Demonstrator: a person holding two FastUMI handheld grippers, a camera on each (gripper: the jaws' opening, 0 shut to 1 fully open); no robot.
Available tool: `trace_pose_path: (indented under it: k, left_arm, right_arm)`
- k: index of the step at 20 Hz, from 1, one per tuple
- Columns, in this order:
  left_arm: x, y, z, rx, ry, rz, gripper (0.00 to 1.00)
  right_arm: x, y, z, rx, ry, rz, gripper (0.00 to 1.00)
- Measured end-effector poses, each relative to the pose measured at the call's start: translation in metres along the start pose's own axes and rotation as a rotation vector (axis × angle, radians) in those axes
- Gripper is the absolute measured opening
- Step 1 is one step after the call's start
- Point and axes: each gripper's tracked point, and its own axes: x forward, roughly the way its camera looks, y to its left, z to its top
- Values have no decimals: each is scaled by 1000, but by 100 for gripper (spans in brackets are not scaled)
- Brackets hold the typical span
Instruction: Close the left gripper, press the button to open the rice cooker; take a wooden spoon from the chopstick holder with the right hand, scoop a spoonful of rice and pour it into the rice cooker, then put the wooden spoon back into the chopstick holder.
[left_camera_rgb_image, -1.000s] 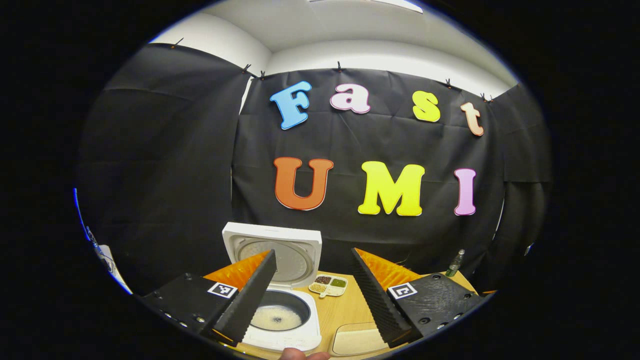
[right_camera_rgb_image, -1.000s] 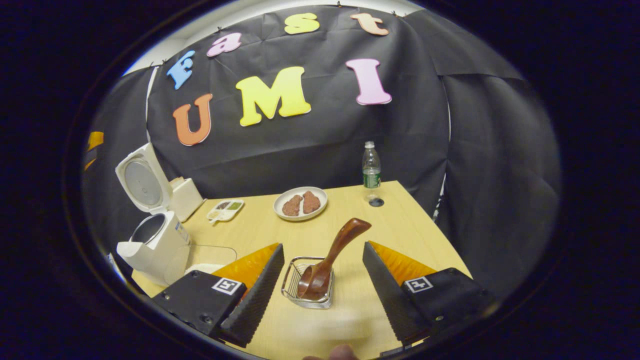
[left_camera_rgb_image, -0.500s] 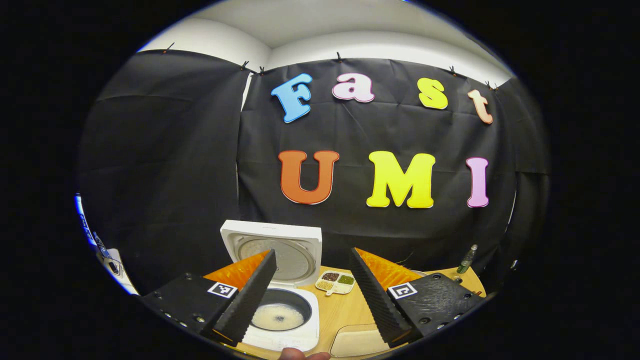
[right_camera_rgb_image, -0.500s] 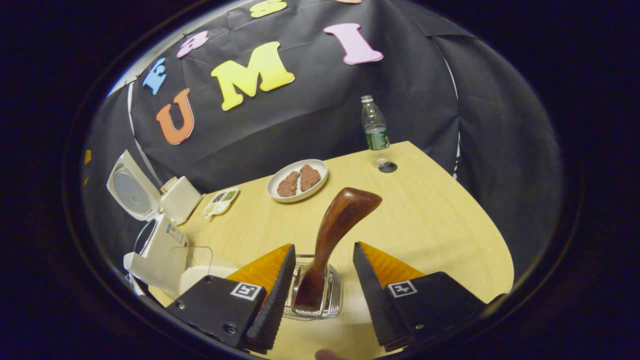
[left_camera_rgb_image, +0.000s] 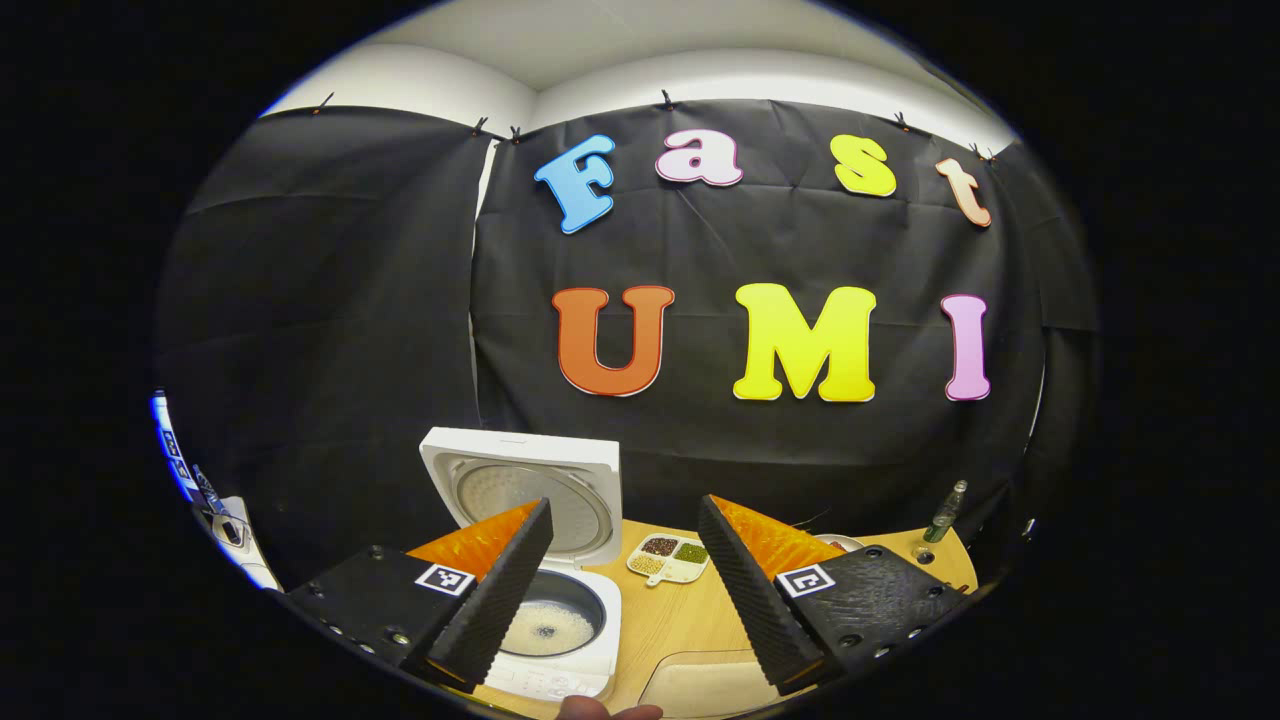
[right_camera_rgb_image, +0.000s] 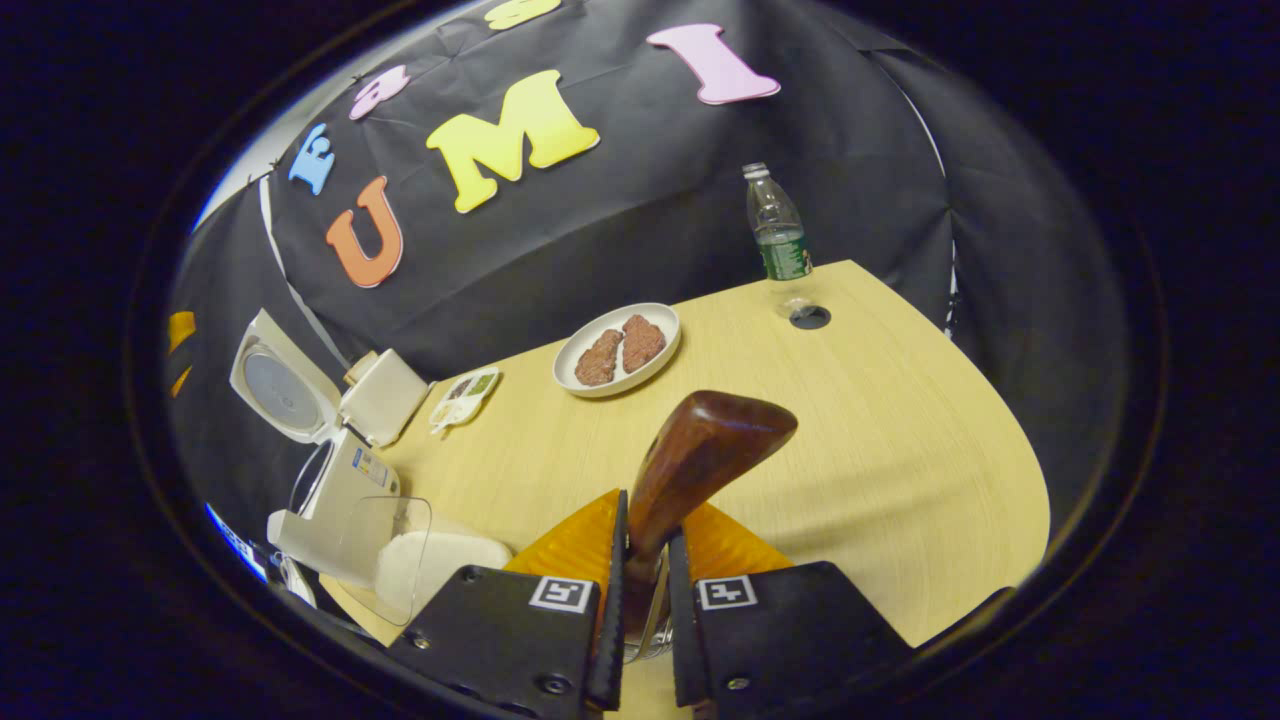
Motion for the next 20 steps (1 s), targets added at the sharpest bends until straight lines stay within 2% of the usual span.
trace_pose_path:
  k: [3,7,11,16,20]
  left_arm:
    - [-6,10,-2,-5,1,-3,95]
    - [-19,39,0,-10,-22,-19,95]
    - [-33,77,-2,1,-49,-31,95]
    - [-51,116,0,-9,-100,-91,94]
    - [-59,145,-7,-24,-106,-104,94]
  right_arm:
    - [-7,8,-2,-12,7,-4,21]
    - [-28,22,20,-53,-51,-57,14]
    - [-71,52,58,-201,-162,-132,13]
    - [-111,127,76,-286,-231,-127,13]
    - [-102,214,59,-364,-255,-34,13]
